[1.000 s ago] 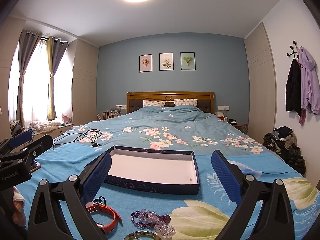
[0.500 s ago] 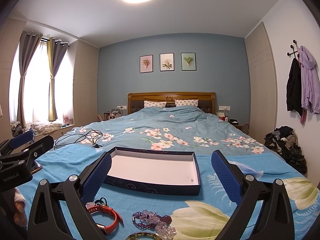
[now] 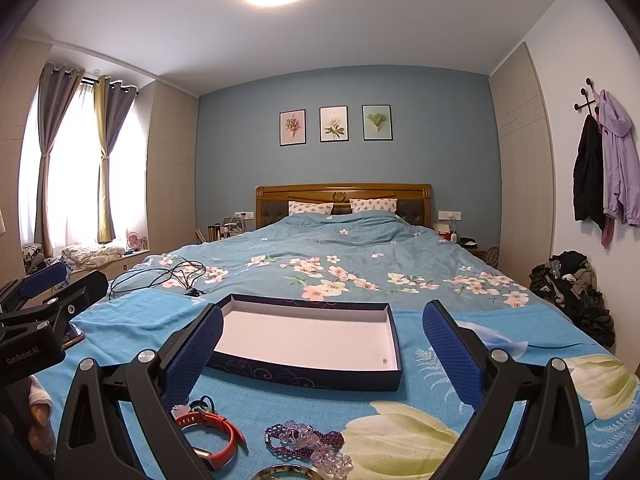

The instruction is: Organize jewelry

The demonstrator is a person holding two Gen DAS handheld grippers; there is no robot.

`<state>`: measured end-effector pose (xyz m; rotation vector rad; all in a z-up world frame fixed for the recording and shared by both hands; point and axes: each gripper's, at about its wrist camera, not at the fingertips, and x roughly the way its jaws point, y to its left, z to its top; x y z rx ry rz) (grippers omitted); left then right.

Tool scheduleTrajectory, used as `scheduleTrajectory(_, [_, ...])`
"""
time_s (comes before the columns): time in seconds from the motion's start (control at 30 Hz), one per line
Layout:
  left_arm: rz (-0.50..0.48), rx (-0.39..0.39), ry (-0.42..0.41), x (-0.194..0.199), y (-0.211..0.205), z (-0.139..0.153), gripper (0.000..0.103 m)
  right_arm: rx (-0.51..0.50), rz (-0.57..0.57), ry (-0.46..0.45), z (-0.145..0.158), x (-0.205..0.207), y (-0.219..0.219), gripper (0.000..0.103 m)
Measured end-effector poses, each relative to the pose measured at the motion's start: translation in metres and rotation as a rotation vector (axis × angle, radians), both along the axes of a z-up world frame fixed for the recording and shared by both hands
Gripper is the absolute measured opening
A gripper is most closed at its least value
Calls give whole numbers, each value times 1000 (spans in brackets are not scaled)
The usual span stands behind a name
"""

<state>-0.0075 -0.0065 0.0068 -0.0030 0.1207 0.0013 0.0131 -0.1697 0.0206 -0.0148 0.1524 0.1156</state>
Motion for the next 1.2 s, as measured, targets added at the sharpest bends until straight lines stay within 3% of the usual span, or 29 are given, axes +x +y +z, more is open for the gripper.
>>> scheduleTrajectory(1.2, [-7, 2, 14, -2, 2, -5, 97, 8, 5, 18, -4, -1, 0, 97])
